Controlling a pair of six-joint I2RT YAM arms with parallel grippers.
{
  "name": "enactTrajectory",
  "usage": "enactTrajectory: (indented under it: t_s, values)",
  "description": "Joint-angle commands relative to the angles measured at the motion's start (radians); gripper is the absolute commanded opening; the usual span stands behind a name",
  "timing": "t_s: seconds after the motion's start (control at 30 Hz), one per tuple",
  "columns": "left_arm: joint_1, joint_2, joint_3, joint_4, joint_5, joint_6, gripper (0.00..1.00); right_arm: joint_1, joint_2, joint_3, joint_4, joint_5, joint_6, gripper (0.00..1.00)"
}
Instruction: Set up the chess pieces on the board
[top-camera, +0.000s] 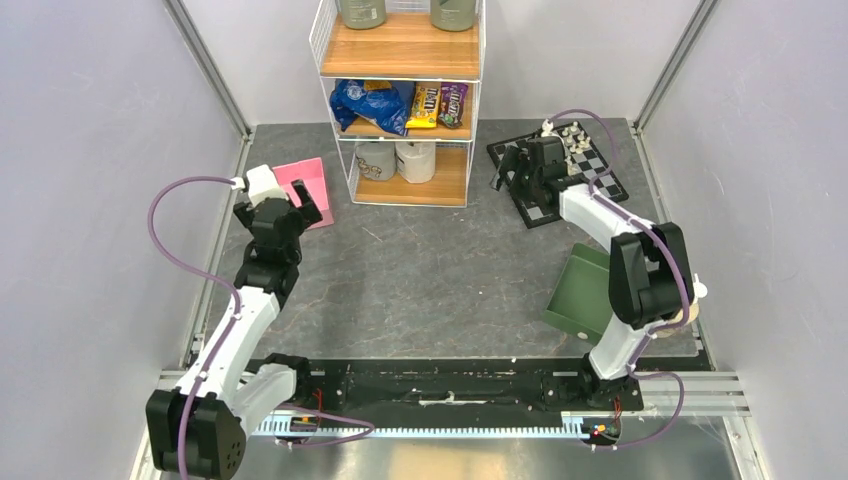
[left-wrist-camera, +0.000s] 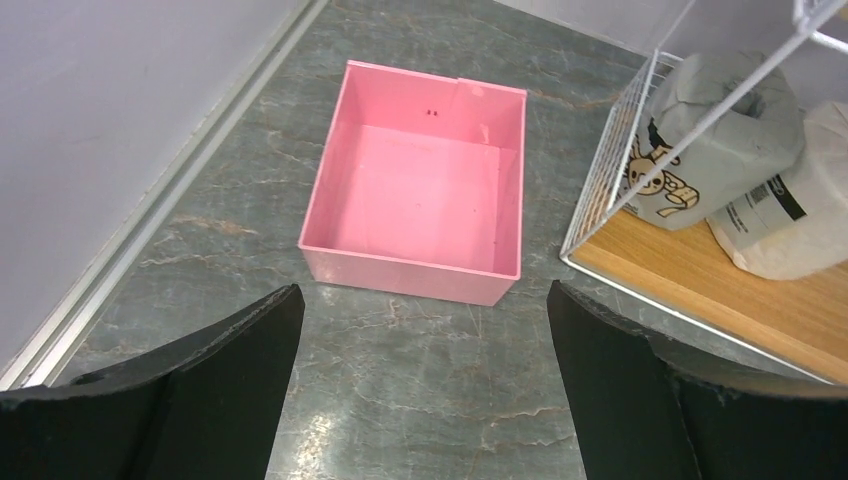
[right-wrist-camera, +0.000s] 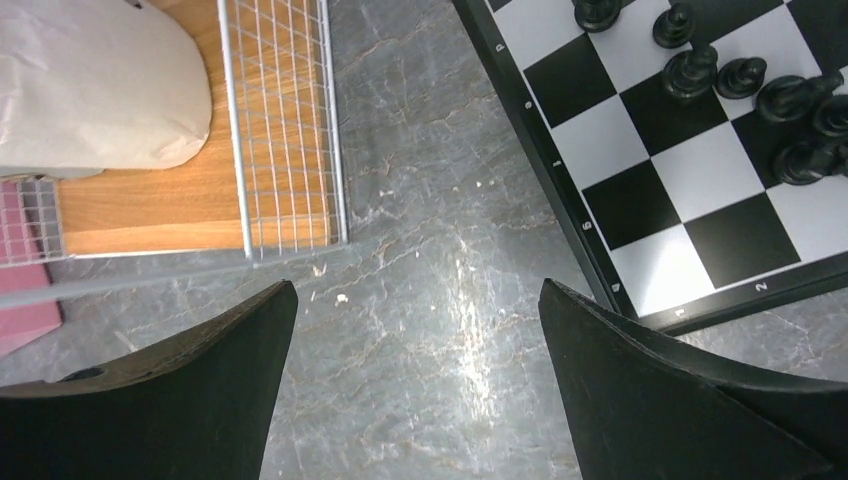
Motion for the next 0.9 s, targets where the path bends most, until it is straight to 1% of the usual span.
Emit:
enactTrajectory:
  t_s: [0.0,0.07,0.1,0.17,0.2,0.3,0.37,0.47,0.63,0.87]
  values:
    - [0.001,-0.03,0.032,-0.002,-0.079,-0.005,0.99,0.016,0.068,0.108,-0.083,0.11,0.031,0.99]
    - [0.002,-0.04,0.034,-0.032,-0.066,-0.021,0.99,0.018,0.093,0.133,-0.102,0.122,0.034,0.99]
    - [0.002,-0.043,0.038,-0.046,-0.077,-0.053,0.99,0.02,0.11,0.149,-0.108,0.13,0.033,0.99]
    - [0.002,-0.041,0.068,-0.144,-0.131,-0.162,0.99,0.022,0.149,0.199,-0.137,0.14,0.01,0.99]
    - [0.003,-0.037,0.084,-0.178,-0.142,-0.178,1.0,0.025,0.168,0.236,-0.167,0.141,-0.006,0.99]
    - [0.004,-0.019,0.113,-0.197,-0.1,-0.138,1.0,0.03,0.237,0.339,-0.245,0.138,-0.039,0.99]
    - [0.005,-0.007,0.136,-0.221,-0.098,-0.156,1.0,0.031,0.271,0.388,-0.255,0.142,-0.042,0.99]
    - [0.005,0.006,0.15,-0.228,-0.056,-0.174,1.0,0.032,0.318,0.456,-0.259,0.142,-0.046,0.99]
    - [0.004,0.023,0.147,-0.234,-0.032,-0.213,1.0,0.039,0.426,0.617,-0.326,0.102,-0.056,0.99]
    - [0.005,0.015,0.144,-0.243,-0.022,-0.23,1.0,0.069,0.517,0.716,-0.328,0.069,-0.066,0.99]
